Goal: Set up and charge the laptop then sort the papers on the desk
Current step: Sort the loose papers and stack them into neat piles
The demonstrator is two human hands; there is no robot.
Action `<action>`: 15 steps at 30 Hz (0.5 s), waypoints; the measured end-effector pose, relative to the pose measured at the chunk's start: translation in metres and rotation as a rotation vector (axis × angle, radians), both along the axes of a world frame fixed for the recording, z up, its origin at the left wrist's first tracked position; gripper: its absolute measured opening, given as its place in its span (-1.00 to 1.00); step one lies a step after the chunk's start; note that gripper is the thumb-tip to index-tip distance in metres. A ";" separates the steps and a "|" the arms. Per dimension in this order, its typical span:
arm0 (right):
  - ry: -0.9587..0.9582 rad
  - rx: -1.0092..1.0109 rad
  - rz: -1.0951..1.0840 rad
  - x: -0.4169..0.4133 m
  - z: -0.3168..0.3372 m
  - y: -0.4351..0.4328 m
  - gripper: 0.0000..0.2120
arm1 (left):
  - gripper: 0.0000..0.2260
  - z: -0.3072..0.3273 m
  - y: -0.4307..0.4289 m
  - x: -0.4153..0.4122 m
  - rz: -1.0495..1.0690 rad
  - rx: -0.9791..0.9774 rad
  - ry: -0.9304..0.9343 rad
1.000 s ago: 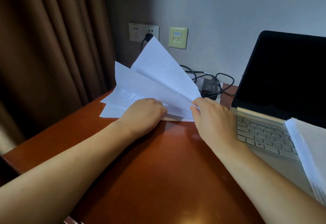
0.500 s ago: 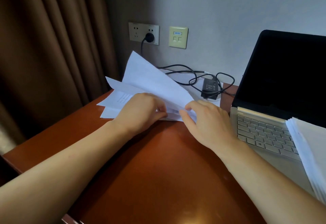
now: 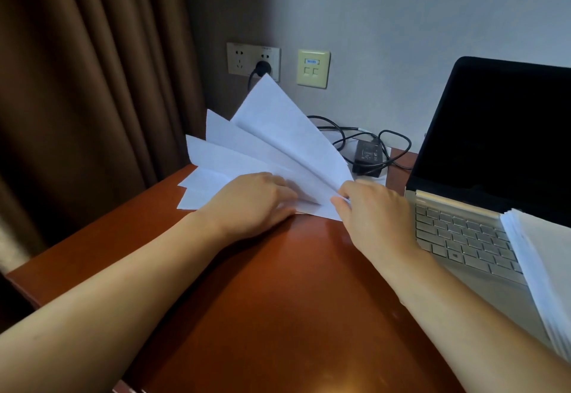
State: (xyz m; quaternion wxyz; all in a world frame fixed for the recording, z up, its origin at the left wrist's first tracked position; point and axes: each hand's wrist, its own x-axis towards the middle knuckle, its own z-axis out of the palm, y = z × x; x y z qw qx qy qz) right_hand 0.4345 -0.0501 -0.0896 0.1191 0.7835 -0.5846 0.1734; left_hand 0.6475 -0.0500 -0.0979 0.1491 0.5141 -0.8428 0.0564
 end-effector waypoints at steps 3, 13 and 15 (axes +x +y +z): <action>-0.020 -0.010 -0.015 0.000 0.000 0.000 -0.77 | -0.55 0.000 -0.002 -0.002 0.029 0.014 -0.073; -0.080 -0.038 0.027 0.000 -0.002 0.000 -0.77 | -0.64 -0.002 -0.006 0.001 0.064 0.041 -0.032; -0.103 -0.047 0.044 0.000 -0.003 -0.001 -0.78 | -0.71 -0.006 -0.008 0.000 0.069 0.009 -0.019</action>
